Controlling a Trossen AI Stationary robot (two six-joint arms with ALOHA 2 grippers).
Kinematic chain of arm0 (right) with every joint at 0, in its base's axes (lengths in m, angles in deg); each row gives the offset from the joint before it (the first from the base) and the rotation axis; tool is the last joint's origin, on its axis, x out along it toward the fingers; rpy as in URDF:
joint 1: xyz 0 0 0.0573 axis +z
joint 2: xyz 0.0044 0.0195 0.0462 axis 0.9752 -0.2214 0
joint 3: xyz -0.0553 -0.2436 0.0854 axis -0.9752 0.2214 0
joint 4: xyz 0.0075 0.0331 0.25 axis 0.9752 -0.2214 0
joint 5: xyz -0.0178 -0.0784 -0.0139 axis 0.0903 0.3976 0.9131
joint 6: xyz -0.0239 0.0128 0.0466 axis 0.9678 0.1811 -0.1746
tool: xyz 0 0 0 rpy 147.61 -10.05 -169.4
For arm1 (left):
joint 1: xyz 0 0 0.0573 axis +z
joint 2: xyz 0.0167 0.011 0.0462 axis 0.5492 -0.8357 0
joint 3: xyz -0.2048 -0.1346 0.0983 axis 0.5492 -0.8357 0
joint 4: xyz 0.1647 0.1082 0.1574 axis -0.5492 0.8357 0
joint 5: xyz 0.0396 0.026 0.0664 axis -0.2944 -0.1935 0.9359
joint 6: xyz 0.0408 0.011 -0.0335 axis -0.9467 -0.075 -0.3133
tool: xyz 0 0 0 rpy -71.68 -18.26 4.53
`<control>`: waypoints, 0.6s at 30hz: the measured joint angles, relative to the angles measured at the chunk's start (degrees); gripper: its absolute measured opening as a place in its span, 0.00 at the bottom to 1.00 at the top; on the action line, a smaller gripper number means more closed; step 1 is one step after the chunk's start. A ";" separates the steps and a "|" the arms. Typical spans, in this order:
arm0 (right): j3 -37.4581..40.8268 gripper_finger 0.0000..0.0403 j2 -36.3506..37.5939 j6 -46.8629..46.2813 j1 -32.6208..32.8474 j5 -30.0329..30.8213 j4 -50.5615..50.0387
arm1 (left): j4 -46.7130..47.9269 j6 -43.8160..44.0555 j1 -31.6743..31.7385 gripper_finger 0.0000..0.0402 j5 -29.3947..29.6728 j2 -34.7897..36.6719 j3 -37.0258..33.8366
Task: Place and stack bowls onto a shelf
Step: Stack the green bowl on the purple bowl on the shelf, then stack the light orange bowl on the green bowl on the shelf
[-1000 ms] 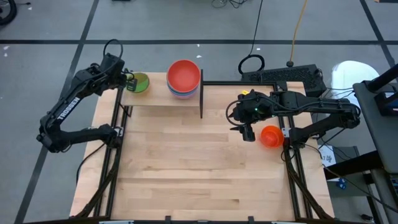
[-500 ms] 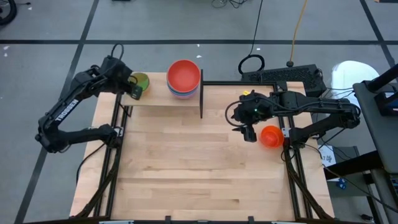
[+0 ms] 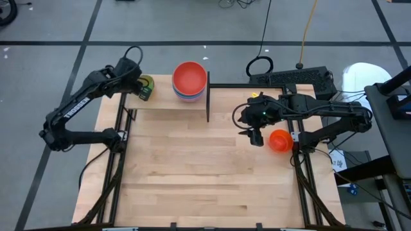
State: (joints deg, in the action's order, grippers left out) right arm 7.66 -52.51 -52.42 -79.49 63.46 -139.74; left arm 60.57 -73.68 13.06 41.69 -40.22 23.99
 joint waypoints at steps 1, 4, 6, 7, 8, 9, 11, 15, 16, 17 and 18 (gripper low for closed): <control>0.00 0.60 0.00 0.00 0.00 0.00 0.28 | 0.01 0.32 -0.01 0.12 0.00 -0.81 0.00; 0.00 0.60 0.00 -0.02 0.00 -0.02 0.72 | 0.20 0.09 -0.53 0.04 0.02 -3.05 0.00; 0.00 0.60 0.00 -0.02 0.00 -0.04 0.72 | 0.17 0.03 -0.90 0.02 0.00 -4.36 0.00; 0.00 0.60 0.00 -0.02 0.00 -0.04 0.71 | 0.16 -0.15 -1.06 0.02 -0.02 -4.95 0.00; 0.00 0.60 0.00 -0.02 0.00 -0.04 0.71 | 0.12 -0.48 -1.19 0.02 -0.02 -5.43 0.00; 0.00 0.60 0.00 -0.02 0.01 -0.04 0.70 | -0.02 -1.02 -1.25 0.03 -0.04 -5.79 0.00; 0.00 0.60 0.00 0.02 0.00 -0.04 0.70 | -0.45 -1.88 -1.53 0.03 0.00 -5.97 -0.02; 0.00 0.60 0.00 0.20 0.04 2.64 -0.82 | -1.38 -1.39 -2.29 0.01 -3.08 -3.73 0.11; 0.00 0.60 0.00 0.14 0.04 4.27 -1.94 | -1.11 -1.20 -2.58 0.01 -5.36 -2.79 0.60; 0.00 0.60 0.00 -0.07 0.02 5.99 -3.29 | -1.26 -0.74 -3.00 0.01 -7.94 -1.77 1.17; 0.00 0.60 0.00 -0.73 0.02 7.75 -4.92 | -1.35 0.14 -3.66 0.02 -10.37 -0.68 1.95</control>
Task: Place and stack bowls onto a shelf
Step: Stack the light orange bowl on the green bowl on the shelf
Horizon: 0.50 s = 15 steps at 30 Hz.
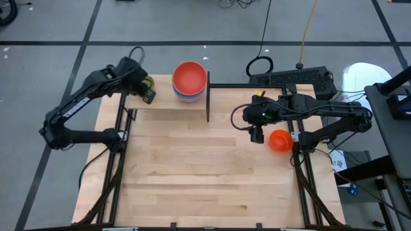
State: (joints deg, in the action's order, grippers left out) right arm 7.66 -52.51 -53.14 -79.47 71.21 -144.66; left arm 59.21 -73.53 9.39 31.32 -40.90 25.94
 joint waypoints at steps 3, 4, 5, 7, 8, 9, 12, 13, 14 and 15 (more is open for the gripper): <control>0.00 0.60 0.00 -4.26 -0.02 3.74 -5.00 | -0.16 2.94 -3.02 0.05 -5.28 3.18 2.41; 0.00 0.60 0.00 -6.15 -0.02 4.22 -6.88 | -0.11 3.88 -4.37 0.06 -6.10 4.14 3.01; 0.00 0.60 0.00 -7.97 -0.02 4.20 -8.91 | -0.11 4.89 -5.76 0.06 -6.65 5.06 3.56; 0.00 0.60 0.00 -11.84 -0.02 4.15 -13.27 | -0.13 7.25 -8.91 0.06 -7.50 6.91 4.31; 0.00 0.60 0.00 -13.97 -0.02 4.13 -15.75 | -0.09 8.67 -10.56 0.06 -7.59 7.73 4.59; 0.03 0.60 0.00 -16.53 -0.02 4.11 -18.37 | -0.10 10.11 -12.26 0.05 -7.64 8.58 4.83; 2.04 0.60 0.06 -26.48 -0.02 3.80 -23.66 | -0.11 14.76 -17.46 0.03 -7.72 10.94 5.00; 3.25 0.60 0.28 -29.90 -0.02 3.41 -25.12 | -0.11 16.16 -19.10 0.03 -7.72 11.58 5.00; 4.73 0.60 0.53 -33.12 -0.04 2.02 -26.15 | -0.11 17.50 -20.81 0.02 -7.72 12.13 5.00; 6.43 0.60 0.74 -35.77 -0.04 0.24 -26.42 | -0.10 18.66 -22.43 0.01 -7.72 12.66 5.00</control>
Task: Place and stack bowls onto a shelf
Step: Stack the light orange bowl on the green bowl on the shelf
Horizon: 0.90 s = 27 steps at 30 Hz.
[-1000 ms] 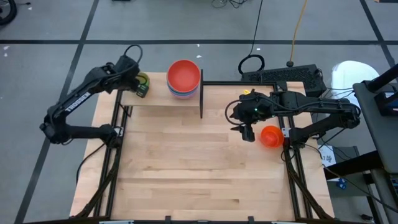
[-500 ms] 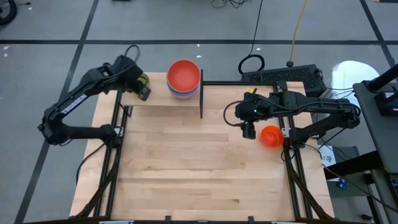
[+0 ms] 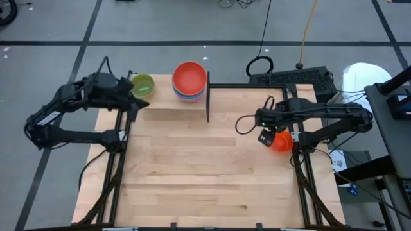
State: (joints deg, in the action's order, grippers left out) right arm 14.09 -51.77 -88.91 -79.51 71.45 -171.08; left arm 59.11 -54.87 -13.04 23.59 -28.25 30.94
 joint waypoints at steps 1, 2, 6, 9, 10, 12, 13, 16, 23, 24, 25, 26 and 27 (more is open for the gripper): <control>1.91 0.60 0.52 -2.33 0.00 -2.04 0.30 | -0.01 0.93 -1.56 0.01 0.00 0.40 0.00; 3.96 0.60 0.95 -3.72 0.01 -4.03 0.85 | -0.01 1.57 -2.95 0.01 0.01 0.73 0.00; 13.17 0.60 1.95 -5.54 0.03 -8.60 4.98 | -0.03 2.64 -7.48 0.03 0.32 1.17 0.00; 19.49 0.60 2.30 -5.55 -0.02 -8.54 7.13 | -0.10 2.66 -9.62 0.05 1.23 0.93 0.00; 21.40 0.60 2.25 -5.62 -0.15 -8.47 7.62 | -0.10 2.66 -10.03 0.05 1.56 0.66 0.00; 24.59 0.60 2.27 -7.31 -0.28 -8.77 8.41 | -0.10 2.65 -10.76 0.05 2.13 0.45 0.00; 26.04 0.60 2.28 -8.54 -0.34 -8.81 8.65 | -0.10 2.56 -10.95 0.05 2.16 0.22 0.00; 28.83 0.60 2.17 -10.00 -0.35 -11.42 9.47 | -0.14 2.47 -11.39 0.03 2.19 -0.20 0.02; 28.56 0.59 2.08 -4.82 -0.35 -13.86 18.86 | -0.21 2.47 -11.45 0.02 2.19 -0.86 0.02; 28.56 0.59 2.08 -4.19 -0.35 -13.42 19.97 | -0.23 2.49 -11.45 0.03 2.16 -0.91 0.02; 28.56 0.59 2.08 -3.94 -0.35 -12.72 20.86 | -0.21 2.55 -11.45 0.04 2.17 -0.93 0.02; 28.56 0.59 2.08 -3.87 -0.35 -12.08 21.42 | -0.21 2.71 -11.45 0.05 2.17 -0.95 0.02; 28.56 0.59 2.08 -3.84 -0.35 -11.39 21.87 | -0.23 2.82 -11.45 0.05 2.19 -0.95 0.02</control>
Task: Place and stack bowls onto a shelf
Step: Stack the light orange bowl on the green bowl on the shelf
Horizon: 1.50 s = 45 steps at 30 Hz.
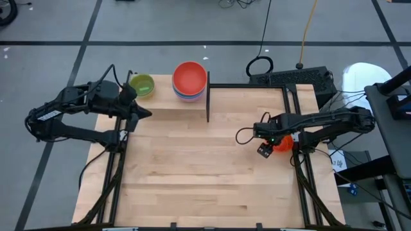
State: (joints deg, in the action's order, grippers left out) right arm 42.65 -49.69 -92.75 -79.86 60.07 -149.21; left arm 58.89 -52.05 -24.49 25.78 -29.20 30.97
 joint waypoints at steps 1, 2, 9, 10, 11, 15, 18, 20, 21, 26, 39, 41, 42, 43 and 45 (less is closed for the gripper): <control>0.00 0.59 0.00 0.06 0.00 0.28 0.35 | 0.02 0.17 0.02 0.06 0.00 -0.02 0.00; 0.13 0.59 0.00 0.23 0.00 0.27 0.82 | 0.02 0.17 0.02 0.06 0.00 -0.12 0.00; 4.34 0.59 0.00 -1.28 0.00 0.05 7.54 | 0.02 0.23 0.02 0.06 0.00 -0.22 0.00; 5.04 0.59 0.00 -1.94 0.00 0.04 8.01 | 0.02 0.24 0.02 0.06 0.00 -0.22 0.00; 5.64 0.59 0.00 -2.63 0.00 0.05 8.36 | 0.02 0.24 0.02 0.06 0.00 -0.24 0.00; 6.71 0.59 0.02 -4.66 0.02 -0.13 8.75 | 0.02 0.26 0.02 0.06 0.00 -0.22 0.00; 6.82 0.59 0.02 -5.32 0.02 -1.74 10.83 | 0.03 0.26 0.02 0.06 0.00 -0.22 0.00; 6.86 0.59 -0.02 -4.61 0.00 -4.28 13.07 | 0.03 0.26 0.02 0.06 0.00 -0.22 0.00; 6.86 0.59 -0.02 -4.40 0.00 -5.47 14.30 | 0.03 0.27 0.02 0.06 0.00 -0.22 0.00; 6.84 0.60 -0.02 -7.31 -0.14 -7.27 14.54 | 0.04 0.81 0.02 0.06 0.00 -0.22 0.00; 6.15 0.57 -0.02 -6.18 -6.71 -1.63 13.64 | 0.04 0.94 0.02 0.06 -0.01 -0.22 0.00; 4.32 0.56 -0.02 -4.49 -8.18 -1.63 11.54 | 0.04 0.94 0.02 0.06 0.00 -0.22 0.00; 3.13 0.55 -0.02 -3.66 -8.87 -1.63 10.65 | 0.04 0.94 0.03 0.06 0.00 -0.22 0.00; 1.74 0.54 -0.02 -2.65 -9.50 -1.51 9.77 | 0.04 0.94 0.04 0.06 0.00 -0.22 0.00; -0.87 0.53 -0.02 -0.77 -10.59 -0.23 7.65 | 0.04 0.92 0.03 0.06 0.00 -0.22 0.00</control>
State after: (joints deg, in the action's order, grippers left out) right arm 41.79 -49.71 -93.52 -90.45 59.84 -141.57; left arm 58.93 -51.13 -24.46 25.78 -29.42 30.97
